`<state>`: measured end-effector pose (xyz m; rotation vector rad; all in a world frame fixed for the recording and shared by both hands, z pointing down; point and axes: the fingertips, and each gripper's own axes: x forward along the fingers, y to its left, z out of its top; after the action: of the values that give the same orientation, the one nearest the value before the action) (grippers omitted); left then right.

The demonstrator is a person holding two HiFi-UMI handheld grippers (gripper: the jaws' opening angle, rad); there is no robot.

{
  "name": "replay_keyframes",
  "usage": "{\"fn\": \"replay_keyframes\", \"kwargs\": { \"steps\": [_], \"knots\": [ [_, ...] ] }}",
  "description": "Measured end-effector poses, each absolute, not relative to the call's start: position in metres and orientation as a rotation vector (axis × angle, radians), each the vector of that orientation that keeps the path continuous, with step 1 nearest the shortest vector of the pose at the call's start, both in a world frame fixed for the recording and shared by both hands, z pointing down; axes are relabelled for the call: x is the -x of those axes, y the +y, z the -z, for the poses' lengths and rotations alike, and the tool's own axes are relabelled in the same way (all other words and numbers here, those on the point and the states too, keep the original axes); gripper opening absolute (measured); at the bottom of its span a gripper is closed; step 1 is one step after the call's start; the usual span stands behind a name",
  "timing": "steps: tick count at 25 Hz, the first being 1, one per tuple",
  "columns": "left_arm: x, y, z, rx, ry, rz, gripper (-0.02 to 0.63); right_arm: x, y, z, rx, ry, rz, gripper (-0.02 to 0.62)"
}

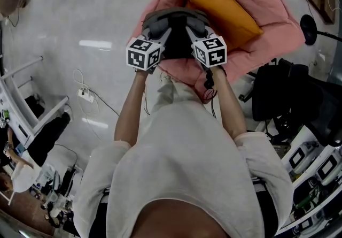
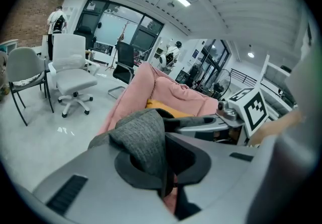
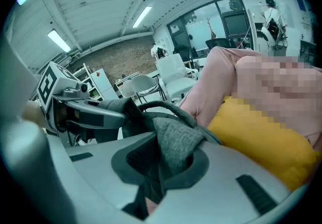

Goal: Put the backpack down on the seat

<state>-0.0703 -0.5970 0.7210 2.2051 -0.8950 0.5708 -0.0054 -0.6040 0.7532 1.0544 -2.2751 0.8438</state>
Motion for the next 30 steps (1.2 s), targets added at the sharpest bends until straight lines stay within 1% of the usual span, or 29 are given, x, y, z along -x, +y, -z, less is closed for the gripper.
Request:
{"fn": "replay_keyframes", "kwargs": {
  "steps": [11, 15, 17, 19, 21, 22, 24, 28, 30],
  "knots": [
    [0.068, -0.605, -0.728, -2.187, -0.884, -0.579, 0.032, 0.004, -0.616, -0.763, -1.044, -2.276, -0.824, 0.048],
    [0.068, -0.594, -0.728, -2.189, -0.872, -0.594, 0.034, 0.004, -0.611, -0.764, -1.048, -2.266, -0.811, 0.064],
    [0.07, -0.587, -0.729, -2.185, -0.875, -0.604, 0.053, 0.004, -0.606, -0.766, -1.054, -2.254, -0.807, 0.082],
    [0.072, -0.579, -0.732, -2.172, -0.885, -0.62, 0.111, 0.001, -0.6, -0.769, -1.063, -2.238, -0.805, 0.115],
    [0.073, -0.569, -0.736, -2.16, -0.888, -0.64, 0.148, -0.002, -0.591, -0.774, -1.059, -2.225, -0.81, 0.15],
    [0.074, -0.564, -0.738, -2.155, -0.89, -0.648, 0.18, -0.003, -0.585, -0.776, -1.052, -2.22, -0.816, 0.179],
    [0.076, -0.553, -0.74, -2.149, -0.89, -0.66, 0.206, -0.003, -0.575, -0.78, -1.051, -2.213, -0.833, 0.245],
    [0.083, -0.537, -0.742, -2.145, -0.902, -0.691, 0.249, -0.007, -0.562, -0.784, -1.093, -2.191, -0.838, 0.351],
    [0.087, -0.534, -0.739, -2.148, -0.924, -0.693, 0.259, -0.013, -0.559, -0.784, -1.131, -2.179, -0.81, 0.389]
  ]
}}
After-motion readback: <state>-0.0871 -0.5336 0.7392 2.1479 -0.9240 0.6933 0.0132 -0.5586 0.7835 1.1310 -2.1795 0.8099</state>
